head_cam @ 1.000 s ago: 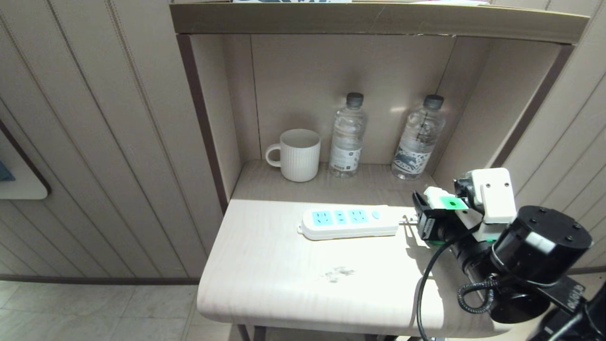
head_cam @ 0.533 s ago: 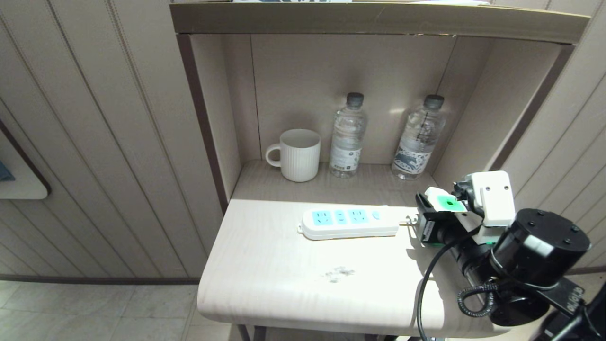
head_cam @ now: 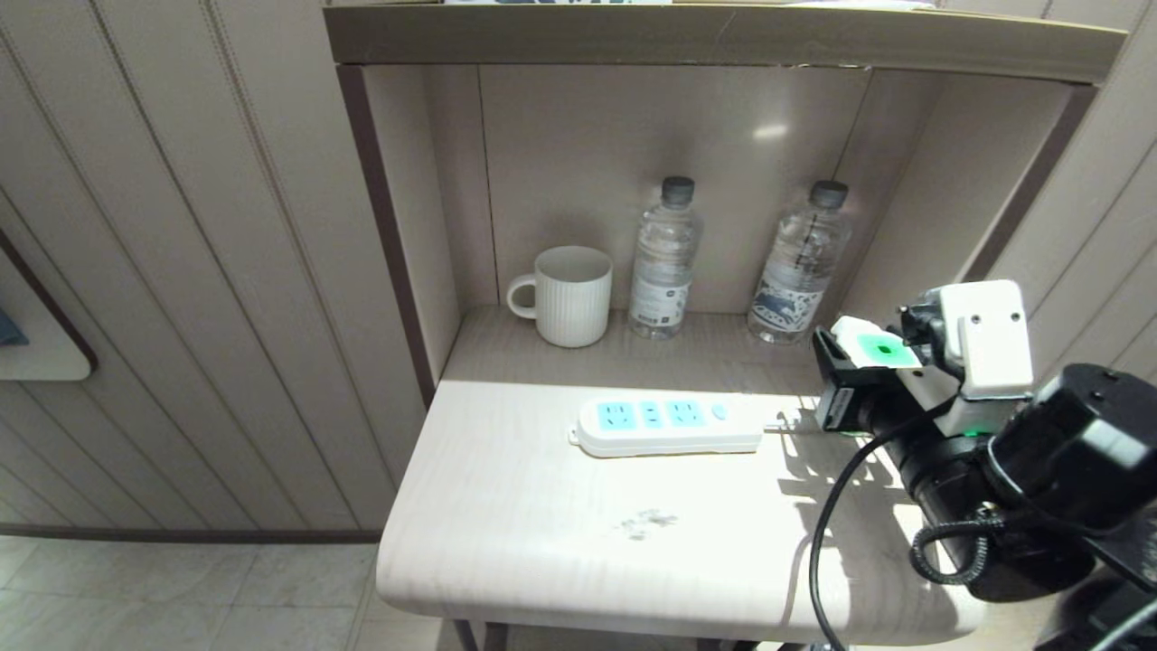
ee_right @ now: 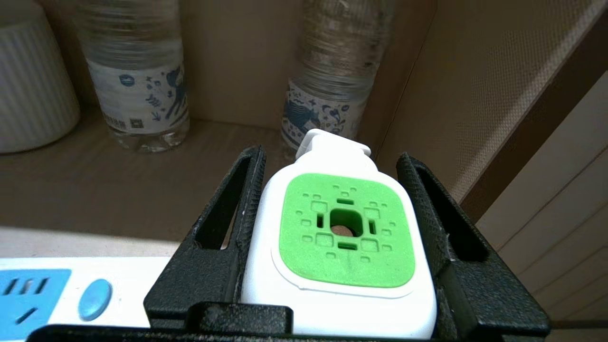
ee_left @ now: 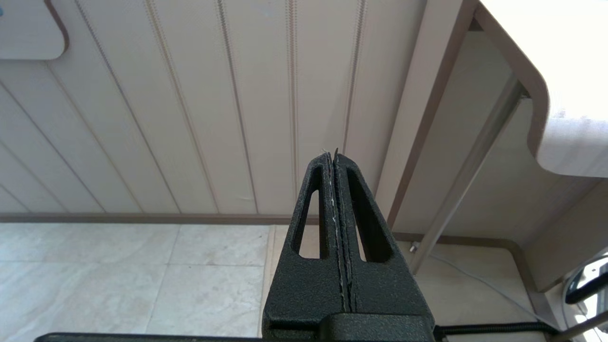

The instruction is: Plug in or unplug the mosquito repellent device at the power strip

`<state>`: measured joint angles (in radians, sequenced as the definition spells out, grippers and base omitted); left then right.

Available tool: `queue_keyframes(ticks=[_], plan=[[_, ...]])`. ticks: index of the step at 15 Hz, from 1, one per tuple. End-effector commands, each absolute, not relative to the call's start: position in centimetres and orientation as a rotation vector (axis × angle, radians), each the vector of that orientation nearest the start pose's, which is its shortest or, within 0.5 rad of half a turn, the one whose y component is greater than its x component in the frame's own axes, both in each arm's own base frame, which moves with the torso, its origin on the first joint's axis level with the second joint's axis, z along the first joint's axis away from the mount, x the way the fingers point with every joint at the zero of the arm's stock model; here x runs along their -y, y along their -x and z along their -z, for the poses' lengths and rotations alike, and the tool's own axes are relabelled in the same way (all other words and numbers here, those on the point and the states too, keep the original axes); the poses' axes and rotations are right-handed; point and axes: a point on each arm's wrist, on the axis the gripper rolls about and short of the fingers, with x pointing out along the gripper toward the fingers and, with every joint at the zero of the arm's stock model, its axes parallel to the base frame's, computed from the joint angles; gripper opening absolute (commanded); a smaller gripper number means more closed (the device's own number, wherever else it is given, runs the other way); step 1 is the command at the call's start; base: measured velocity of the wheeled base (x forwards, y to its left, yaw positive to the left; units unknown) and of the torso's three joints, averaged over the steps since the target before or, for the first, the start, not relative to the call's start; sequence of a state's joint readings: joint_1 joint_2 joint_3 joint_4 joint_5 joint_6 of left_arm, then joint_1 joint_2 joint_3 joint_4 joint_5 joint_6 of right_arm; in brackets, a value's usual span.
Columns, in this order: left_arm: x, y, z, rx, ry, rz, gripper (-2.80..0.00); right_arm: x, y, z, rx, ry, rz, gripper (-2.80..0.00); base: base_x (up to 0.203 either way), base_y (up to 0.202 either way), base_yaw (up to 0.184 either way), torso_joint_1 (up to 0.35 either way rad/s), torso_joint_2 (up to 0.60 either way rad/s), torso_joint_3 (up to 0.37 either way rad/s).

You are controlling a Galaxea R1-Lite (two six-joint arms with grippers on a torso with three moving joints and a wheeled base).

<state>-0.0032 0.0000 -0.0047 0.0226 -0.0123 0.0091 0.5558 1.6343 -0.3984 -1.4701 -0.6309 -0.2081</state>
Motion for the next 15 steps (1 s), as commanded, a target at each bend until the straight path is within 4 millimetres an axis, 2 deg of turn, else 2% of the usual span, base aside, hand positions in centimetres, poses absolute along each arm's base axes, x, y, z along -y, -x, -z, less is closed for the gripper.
queue_keyframes(ticks=[1,3,6,9,12,15], plan=[[0.0,2.3,-7.4,-0.020,-0.009,0.016,-2.80,-11.6,-19.7,-20.6,0.223,0.054,0.070,-2.80,0.000,0.000,0.000,0.000,0.00,0.000],[0.0,2.3,-7.4,-0.020,-0.009,0.016,-2.80,-11.2,-18.1,-23.0,0.199,0.070,0.045,-2.80,0.000,0.000,0.000,0.000,0.00,0.000],[0.0,2.3,-7.4,-0.020,-0.009,0.017,-2.80,-11.4,-15.7,-25.6,0.019,0.180,-0.057,-2.80,0.000,0.000,0.000,0.000,0.00,0.000],[0.0,2.3,-7.5,-0.018,-0.009,0.015,-2.80,-11.1,-14.5,-28.8,-0.106,0.190,-0.132,-2.80,0.000,0.000,0.000,0.000,0.00,0.000],[0.0,2.3,-7.5,-0.018,-0.009,0.015,-2.80,-11.4,-14.6,-31.5,-0.202,0.175,-0.199,-2.80,0.000,0.000,0.000,0.000,0.00,0.000],[0.0,2.3,-7.4,-0.020,-0.009,0.015,-2.80,-12.8,-16.1,-32.9,-0.304,0.190,-0.257,-2.80,0.000,0.000,0.000,0.000,0.00,0.000]])
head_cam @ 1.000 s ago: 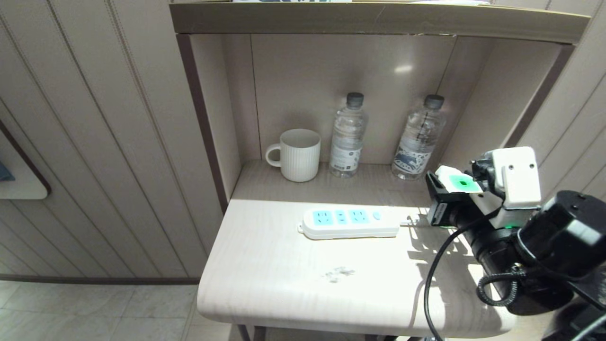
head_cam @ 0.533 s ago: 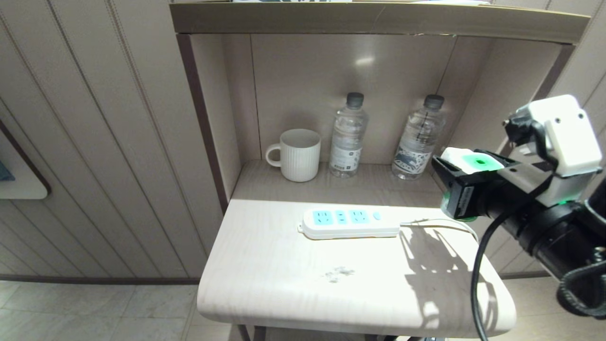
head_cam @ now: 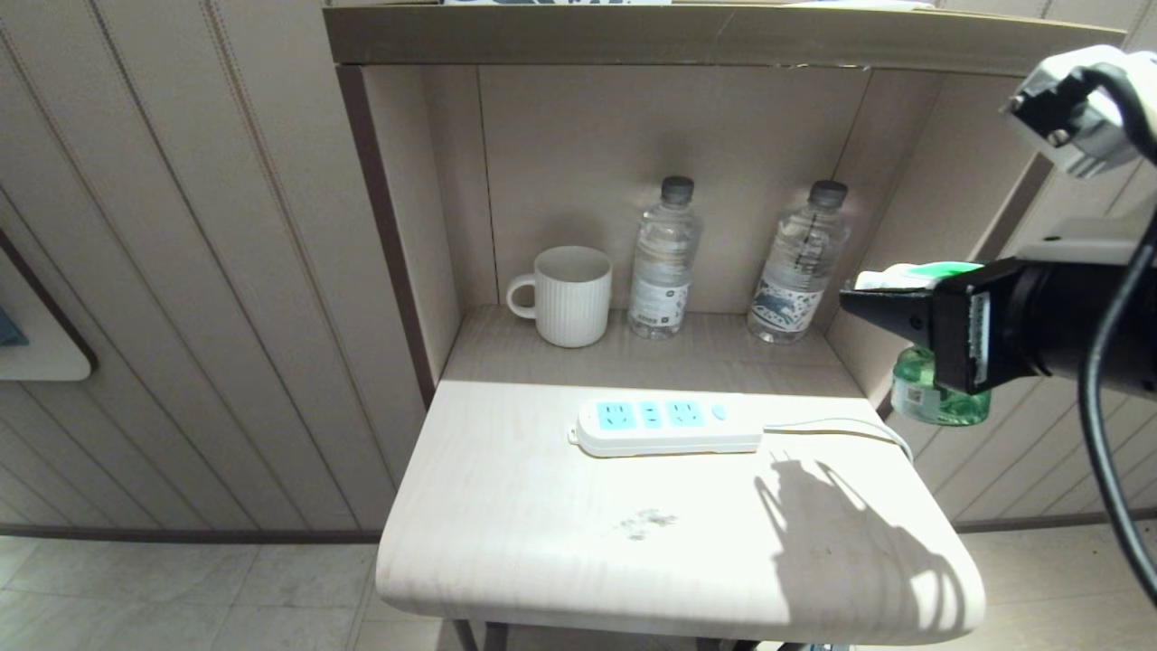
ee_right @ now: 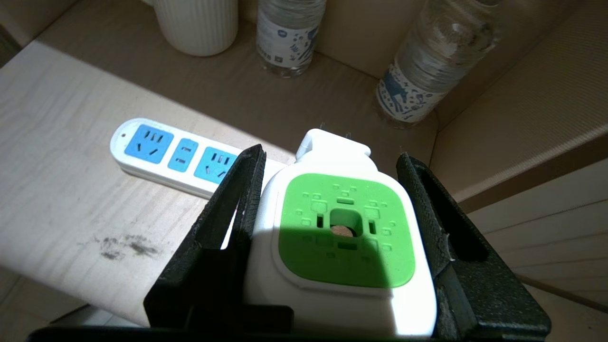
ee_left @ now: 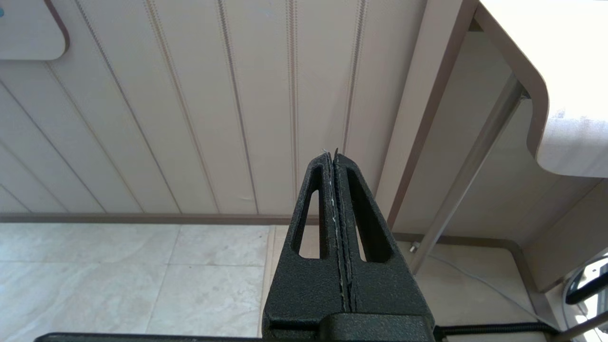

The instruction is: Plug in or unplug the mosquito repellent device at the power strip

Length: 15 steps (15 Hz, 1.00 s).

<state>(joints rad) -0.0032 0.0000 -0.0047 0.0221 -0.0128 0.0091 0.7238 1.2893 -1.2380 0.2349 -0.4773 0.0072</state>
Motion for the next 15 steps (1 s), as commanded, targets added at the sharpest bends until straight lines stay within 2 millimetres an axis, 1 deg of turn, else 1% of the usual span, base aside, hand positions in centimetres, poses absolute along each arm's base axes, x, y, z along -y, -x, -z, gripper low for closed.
queue_keyframes(ticks=[1,5,6,7,8,10,11,15], plan=[[0.0,2.3,-7.4,-0.020,-0.009,0.017,-2.80,-13.3,-16.5,-33.4,-0.331,0.197,-0.280,-2.80,0.000,0.000,0.000,0.000,0.00,0.000],[0.0,2.3,-7.4,-0.020,-0.009,0.016,-2.80,-14.9,-18.2,-34.6,-0.484,0.251,-0.347,-2.80,0.000,0.000,0.000,0.000,0.00,0.000],[0.0,2.3,-7.4,-0.020,-0.009,0.015,-2.80,-15.2,-18.5,-34.6,-0.538,0.267,-0.359,-2.80,0.000,0.000,0.000,0.000,0.00,0.000],[0.0,2.3,-7.5,-0.018,-0.009,0.015,-2.80,-15.2,-18.7,-35.0,-0.578,0.272,-0.377,-2.80,0.000,0.000,0.000,0.000,0.00,0.000],[0.0,2.3,-7.5,-0.019,-0.009,0.015,-2.80,-15.0,-18.7,-35.1,-0.636,0.282,-0.403,-2.80,0.000,0.000,0.000,0.000,0.00,0.000],[0.0,2.3,-7.4,-0.019,-0.009,0.016,-2.80,-14.5,-17.9,-34.5,-0.821,0.319,-0.479,-2.80,0.000,0.000,0.000,0.000,0.00,0.000],[0.0,2.3,-7.4,-0.020,-0.009,0.017,-2.80,-14.3,-17.7,-34.2,-0.879,0.312,-0.526,-2.80,0.000,0.000,0.000,0.000,0.00,0.000],[0.0,2.3,-7.4,-0.020,-0.009,0.015,-2.80,-13.9,-17.2,-33.6,-0.922,0.339,-0.524,-2.80,0.000,0.000,0.000,0.000,0.00,0.000]])
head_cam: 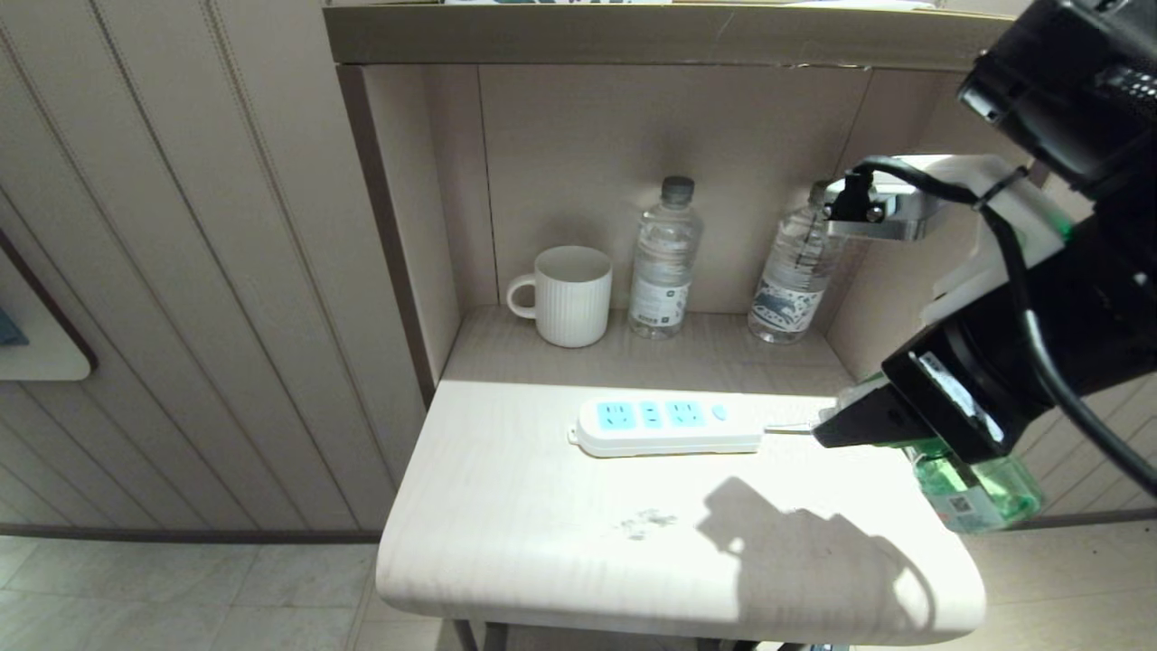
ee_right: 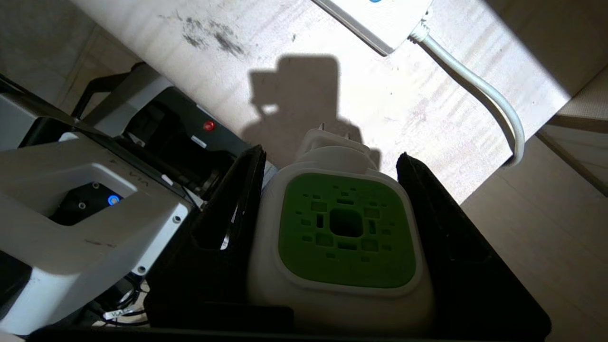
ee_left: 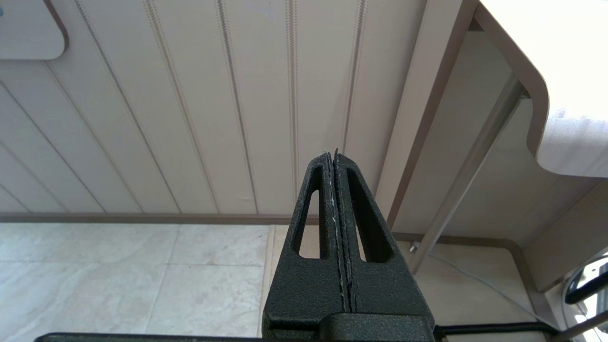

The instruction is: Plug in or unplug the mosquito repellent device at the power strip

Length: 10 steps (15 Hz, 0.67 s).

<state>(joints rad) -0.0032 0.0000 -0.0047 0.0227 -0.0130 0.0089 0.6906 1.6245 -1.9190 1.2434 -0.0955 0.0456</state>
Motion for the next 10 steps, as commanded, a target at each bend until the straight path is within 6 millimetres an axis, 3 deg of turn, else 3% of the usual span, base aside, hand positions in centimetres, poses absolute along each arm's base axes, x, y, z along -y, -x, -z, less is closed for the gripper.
queue_keyframes(ticks=[1,10], plan=[[0.02,2.31,-7.44,-0.020,-0.009,0.017,-2.80,-13.91,-17.25,-33.33,-0.929,0.344,-0.522,-2.80,0.000,0.000,0.000,0.000,0.00,0.000],[0.02,2.31,-7.44,-0.020,-0.009,0.015,-2.80,-14.41,-17.37,-32.60,-0.954,0.364,-0.535,-2.80,0.000,0.000,0.000,0.000,0.00,0.000]])
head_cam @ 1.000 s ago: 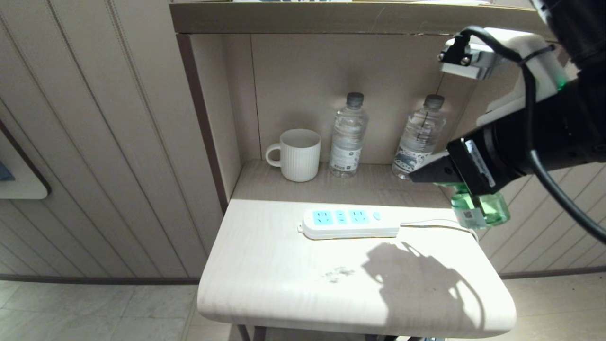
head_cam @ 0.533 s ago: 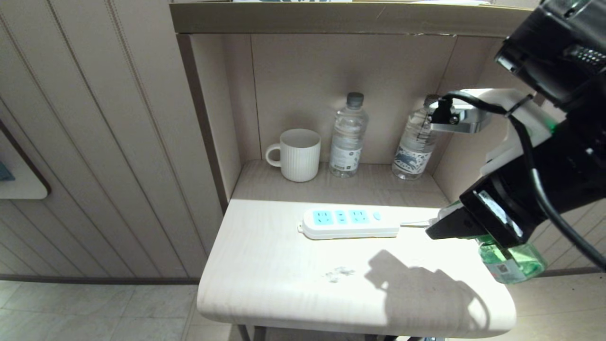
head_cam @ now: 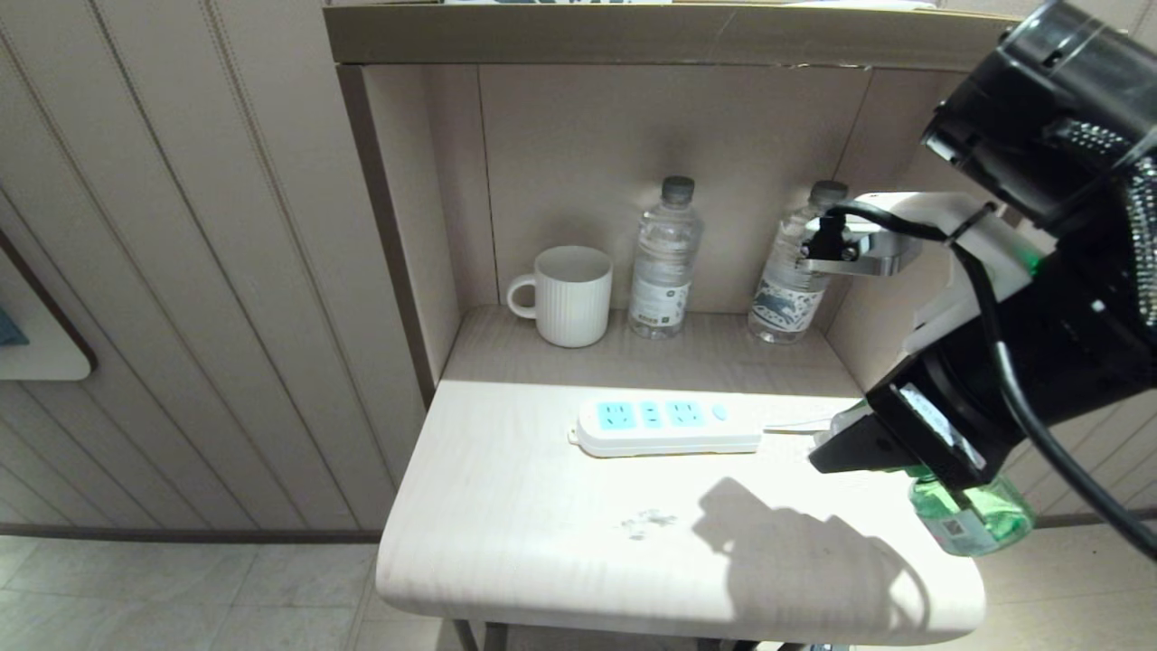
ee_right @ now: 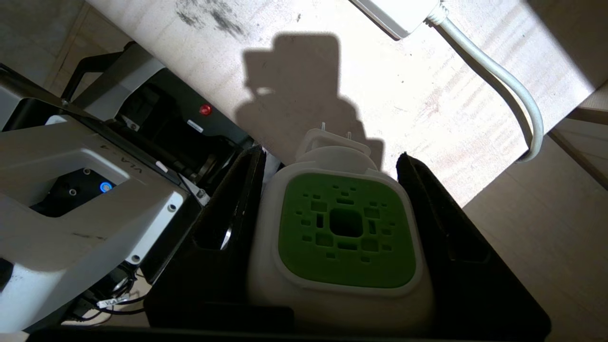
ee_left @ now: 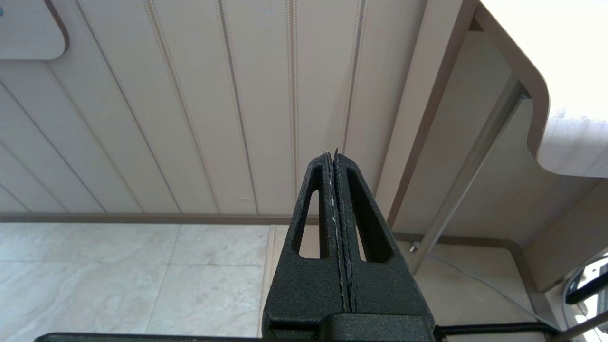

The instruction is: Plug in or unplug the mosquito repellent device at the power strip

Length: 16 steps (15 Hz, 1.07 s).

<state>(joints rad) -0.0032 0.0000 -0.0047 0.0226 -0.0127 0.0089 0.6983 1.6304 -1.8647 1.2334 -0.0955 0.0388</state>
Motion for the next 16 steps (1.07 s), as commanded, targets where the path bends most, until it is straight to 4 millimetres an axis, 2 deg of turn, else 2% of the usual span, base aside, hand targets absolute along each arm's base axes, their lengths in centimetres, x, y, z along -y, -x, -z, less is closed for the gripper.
queue_keyframes(ticks=[1,7,16], plan=[[0.02,2.31,-7.45,-0.020,-0.009,0.016,-2.80,-14.49,-17.44,-32.44,-0.961,0.368,-0.535,-2.80,0.000,0.000,0.000,0.000,0.00,0.000],[0.02,2.31,-7.44,-0.020,-0.009,0.015,-2.80,-14.62,-17.72,-32.16,-0.980,0.380,-0.597,-2.80,0.000,0.000,0.000,0.000,0.00,0.000],[0.02,2.31,-7.45,-0.019,-0.009,0.015,-2.80,-14.44,-17.60,-32.25,-0.981,0.374,-0.593,-2.80,0.000,0.000,0.000,0.000,0.00,0.000]])
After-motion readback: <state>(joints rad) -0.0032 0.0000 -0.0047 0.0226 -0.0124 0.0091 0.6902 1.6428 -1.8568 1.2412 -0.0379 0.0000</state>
